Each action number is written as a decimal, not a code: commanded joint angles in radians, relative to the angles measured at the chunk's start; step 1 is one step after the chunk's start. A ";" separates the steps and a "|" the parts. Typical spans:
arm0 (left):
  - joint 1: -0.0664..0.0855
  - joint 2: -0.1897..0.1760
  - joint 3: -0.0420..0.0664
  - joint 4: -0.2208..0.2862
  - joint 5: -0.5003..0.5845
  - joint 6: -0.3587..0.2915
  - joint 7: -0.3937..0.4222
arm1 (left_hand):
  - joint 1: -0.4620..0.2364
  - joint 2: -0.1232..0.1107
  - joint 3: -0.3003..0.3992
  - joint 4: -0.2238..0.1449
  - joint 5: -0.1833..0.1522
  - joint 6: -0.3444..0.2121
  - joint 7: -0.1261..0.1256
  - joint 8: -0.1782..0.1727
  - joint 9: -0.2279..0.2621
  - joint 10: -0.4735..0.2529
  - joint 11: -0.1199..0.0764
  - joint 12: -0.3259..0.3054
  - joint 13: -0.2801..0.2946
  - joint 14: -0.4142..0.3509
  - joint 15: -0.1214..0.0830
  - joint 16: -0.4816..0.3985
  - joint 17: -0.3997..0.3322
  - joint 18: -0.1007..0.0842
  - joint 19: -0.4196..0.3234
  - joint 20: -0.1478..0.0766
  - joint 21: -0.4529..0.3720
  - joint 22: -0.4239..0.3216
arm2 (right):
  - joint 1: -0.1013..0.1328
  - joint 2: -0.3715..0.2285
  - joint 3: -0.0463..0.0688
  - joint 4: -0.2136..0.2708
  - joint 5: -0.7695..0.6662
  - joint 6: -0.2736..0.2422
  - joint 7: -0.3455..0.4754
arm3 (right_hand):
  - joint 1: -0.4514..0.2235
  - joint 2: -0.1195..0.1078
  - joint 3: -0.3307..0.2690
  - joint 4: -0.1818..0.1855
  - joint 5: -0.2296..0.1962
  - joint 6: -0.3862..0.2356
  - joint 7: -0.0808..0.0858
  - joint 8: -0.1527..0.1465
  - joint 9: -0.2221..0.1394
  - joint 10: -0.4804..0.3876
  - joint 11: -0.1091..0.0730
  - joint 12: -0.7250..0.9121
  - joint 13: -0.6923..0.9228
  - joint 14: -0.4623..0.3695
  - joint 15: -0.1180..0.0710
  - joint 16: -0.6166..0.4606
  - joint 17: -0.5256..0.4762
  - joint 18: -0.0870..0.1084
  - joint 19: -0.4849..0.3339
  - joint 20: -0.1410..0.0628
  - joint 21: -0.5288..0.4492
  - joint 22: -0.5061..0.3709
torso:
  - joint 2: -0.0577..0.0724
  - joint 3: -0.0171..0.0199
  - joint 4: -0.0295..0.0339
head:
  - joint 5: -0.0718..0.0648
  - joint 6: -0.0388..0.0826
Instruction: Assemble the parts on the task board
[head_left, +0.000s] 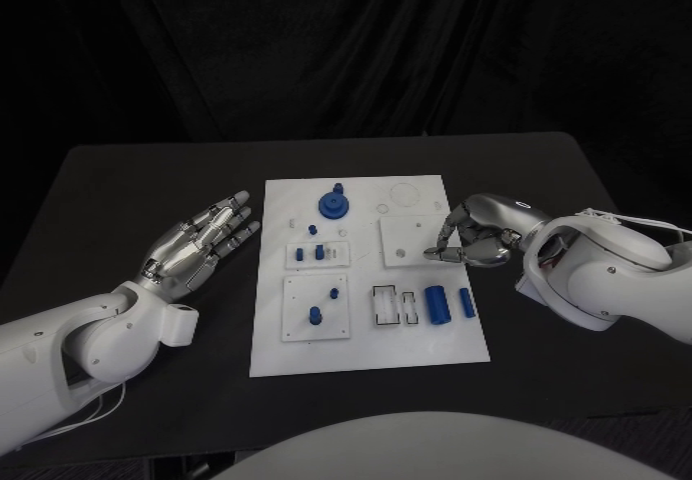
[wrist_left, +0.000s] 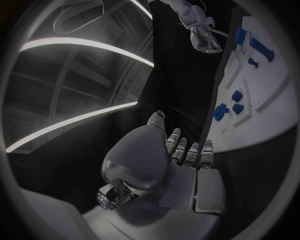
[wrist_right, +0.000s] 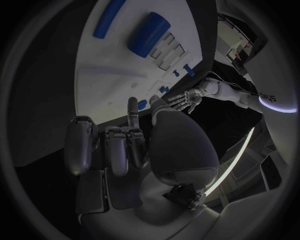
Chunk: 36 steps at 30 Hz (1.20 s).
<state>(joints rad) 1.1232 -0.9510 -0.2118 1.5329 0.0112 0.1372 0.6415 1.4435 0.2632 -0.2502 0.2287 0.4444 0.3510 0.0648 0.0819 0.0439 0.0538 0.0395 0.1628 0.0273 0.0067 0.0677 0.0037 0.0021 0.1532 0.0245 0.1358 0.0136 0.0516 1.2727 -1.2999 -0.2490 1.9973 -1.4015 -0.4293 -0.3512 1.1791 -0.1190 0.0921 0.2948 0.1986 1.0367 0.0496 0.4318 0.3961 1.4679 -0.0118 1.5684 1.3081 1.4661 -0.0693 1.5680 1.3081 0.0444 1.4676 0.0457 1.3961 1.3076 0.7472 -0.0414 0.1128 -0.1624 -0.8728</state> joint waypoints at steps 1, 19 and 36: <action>-0.001 -0.008 0.001 0.021 -0.077 -0.051 0.116 | 0.013 -0.003 -0.001 0.019 0.006 0.019 0.000 0.006 0.002 0.014 0.001 0.012 0.002 0.000 -0.022 0.001 0.001 -0.024 0.001 -0.034 0.004 -0.001 | -0.011 -0.003 0.001 0.009 -0.083 0.090 -0.154 | -0.058 -0.009 0.029 0.001 0.014 -0.001 -0.014 0.046 0.051 0.103 -0.013 0.002 0.263 0.105 -0.012 0.003 0.263 -0.017 0.057 -0.014 0.055 0.229 | 0.002 -0.0010 0.0037 | -0.023 0.000; 0.002 -0.056 0.001 0.082 -0.185 -0.129 0.148 | -0.005 0.002 -0.023 0.061 -0.026 0.039 0.000 -0.002 0.001 0.022 0.001 0.016 0.002 -0.007 -0.034 -0.004 -0.002 -0.057 -0.011 -0.075 -0.003 -0.023 | -0.040 0.008 0.000 0.060 -0.178 0.180 -0.303 | -0.238 -0.069 -0.003 0.005 -0.050 -0.024 -0.018 0.083 0.143 0.103 -0.020 0.002 0.263 0.105 -0.019 0.003 0.263 -0.029 0.076 -0.021 0.115 0.244 | 0.000 -0.0005 -0.0001 | -0.048 0.000; 0.002 -0.049 0.001 0.064 -0.190 -0.096 0.109 | 0.033 0.001 -0.008 0.054 -0.001 0.021 0.012 -0.010 0.000 0.015 0.015 0.004 0.001 -0.007 -0.017 -0.004 -0.002 -0.048 -0.005 -0.049 0.001 -0.016 | -0.092 0.034 0.000 0.079 -0.280 0.177 -0.327 | -0.291 -0.110 -0.099 0.006 -0.146 0.031 -0.035 0.083 0.180 0.103 -0.035 0.002 0.263 0.105 -0.044 0.003 0.263 -0.038 0.091 -0.045 0.150 0.255 | 0.002 -0.0012 0.0014 | -0.038 0.000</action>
<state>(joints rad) 1.1238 -1.0033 -0.2117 1.5968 -0.1701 0.0260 0.6758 1.4685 0.2640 -0.2641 0.2855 0.4402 0.3760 0.0746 0.0782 0.0447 0.0676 0.0471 0.1729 0.0294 0.0005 0.0430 0.0037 0.0011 0.1072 0.0203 0.0809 0.0136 0.0349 1.1853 -1.2666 -0.2487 2.0734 -1.6399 -0.2644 -0.6477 0.8851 -0.2355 -0.0083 0.3005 0.0564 1.0608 0.0135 0.5111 0.5752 1.4685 -0.0395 1.5683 1.3077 1.4654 -0.1090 1.5679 1.3078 0.0232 1.4671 0.0072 1.5443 1.3074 0.7483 -0.0419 0.1129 -0.1998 -0.8728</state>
